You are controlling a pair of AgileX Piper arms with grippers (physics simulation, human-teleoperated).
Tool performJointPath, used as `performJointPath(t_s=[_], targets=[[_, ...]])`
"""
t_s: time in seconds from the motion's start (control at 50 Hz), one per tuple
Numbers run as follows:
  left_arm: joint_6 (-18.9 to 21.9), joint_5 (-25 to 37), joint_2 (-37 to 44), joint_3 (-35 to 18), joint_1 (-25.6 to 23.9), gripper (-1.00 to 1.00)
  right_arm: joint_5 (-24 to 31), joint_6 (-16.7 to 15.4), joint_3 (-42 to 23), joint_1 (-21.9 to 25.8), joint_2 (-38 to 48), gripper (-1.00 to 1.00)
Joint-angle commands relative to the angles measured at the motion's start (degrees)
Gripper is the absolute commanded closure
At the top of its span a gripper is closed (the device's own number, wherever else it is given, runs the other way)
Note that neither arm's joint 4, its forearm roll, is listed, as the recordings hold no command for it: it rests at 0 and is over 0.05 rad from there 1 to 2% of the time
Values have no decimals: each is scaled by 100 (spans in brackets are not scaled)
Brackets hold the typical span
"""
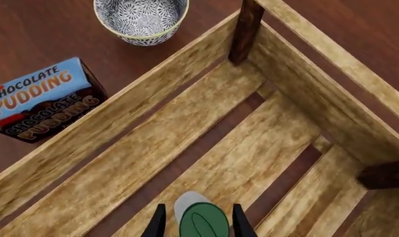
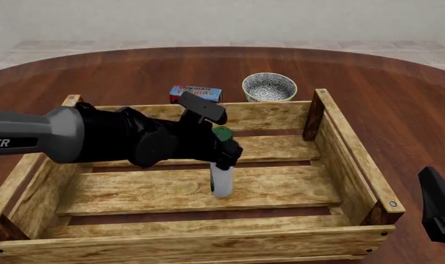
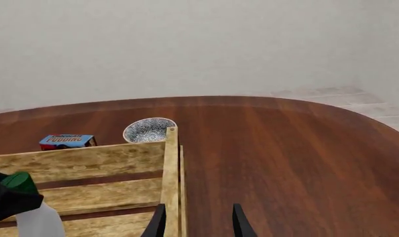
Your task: Pick up the salad dressing and put it in the tray.
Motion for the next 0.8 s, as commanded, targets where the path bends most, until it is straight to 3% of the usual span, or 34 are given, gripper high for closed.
performJointPath(t_s=[0.02,0.8], targets=[[68,56,15,-3,64,-100,1,-3,-3,7,4,-100],[142,278,-185,-122,54,-100,16,-15,14,3,-41,-100]])
